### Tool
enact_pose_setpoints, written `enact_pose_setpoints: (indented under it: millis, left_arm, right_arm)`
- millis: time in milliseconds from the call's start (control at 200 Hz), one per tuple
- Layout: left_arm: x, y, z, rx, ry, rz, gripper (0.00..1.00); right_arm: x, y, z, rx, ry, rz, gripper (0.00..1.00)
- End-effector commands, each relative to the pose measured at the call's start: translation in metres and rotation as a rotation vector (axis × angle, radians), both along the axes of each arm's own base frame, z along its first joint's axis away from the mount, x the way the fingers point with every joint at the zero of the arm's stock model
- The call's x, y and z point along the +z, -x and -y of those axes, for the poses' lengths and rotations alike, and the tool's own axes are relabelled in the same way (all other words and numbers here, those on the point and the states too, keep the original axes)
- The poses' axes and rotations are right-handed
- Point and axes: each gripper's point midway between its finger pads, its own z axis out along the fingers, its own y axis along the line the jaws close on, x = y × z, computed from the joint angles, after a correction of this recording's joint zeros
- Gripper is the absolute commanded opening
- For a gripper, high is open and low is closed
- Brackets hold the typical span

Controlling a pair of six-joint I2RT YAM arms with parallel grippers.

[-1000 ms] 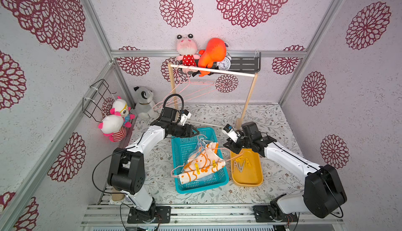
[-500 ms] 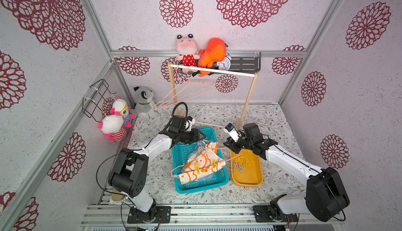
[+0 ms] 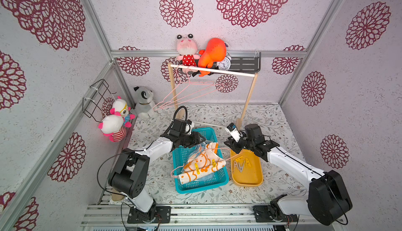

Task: Remove the clothespins securing towels to the hanger
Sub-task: Pick up the hanger from the basket.

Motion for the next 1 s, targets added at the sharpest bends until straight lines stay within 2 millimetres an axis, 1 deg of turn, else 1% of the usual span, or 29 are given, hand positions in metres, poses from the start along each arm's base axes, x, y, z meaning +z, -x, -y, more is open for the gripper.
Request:
enact_pose_setpoints:
  millis: [0, 170, 300, 450, 585, 655, 800, 991]
  left_arm:
    - [0.01, 0.0, -0.004, 0.022, 0.002, 0.015, 0.52]
    - [0.017, 0.006, -0.009, 0.022, -0.011, 0.021, 0.52]
    - [0.015, 0.01, -0.009, 0.018, -0.009, 0.015, 0.52]
    - [0.002, 0.012, -0.01, 0.02, -0.023, -0.007, 0.51]
    - [-0.006, 0.014, -0.012, 0.016, -0.033, -0.017, 0.51]
    - [-0.01, 0.013, -0.015, 0.024, -0.035, -0.021, 0.5]
    - [-0.013, 0.008, -0.011, 0.025, -0.022, -0.023, 0.5]
    - [-0.014, -0.001, 0.0, 0.012, 0.024, -0.015, 0.47]
  right_arm:
    - [0.012, -0.005, 0.002, -0.024, -0.028, 0.029, 0.38]
    - [0.011, -0.004, 0.002, -0.026, -0.029, 0.027, 0.38]
    - [0.01, -0.006, 0.001, -0.03, -0.034, 0.02, 0.37]
    - [0.01, -0.007, 0.001, -0.032, -0.036, 0.023, 0.37]
    - [0.009, -0.006, 0.003, -0.039, -0.032, 0.024, 0.37]
    - [0.01, -0.006, 0.003, -0.039, -0.034, 0.028, 0.36]
    - [0.009, -0.007, 0.003, -0.042, -0.039, 0.026, 0.36]
    - [0.01, -0.007, 0.001, -0.041, -0.055, 0.025, 0.36]
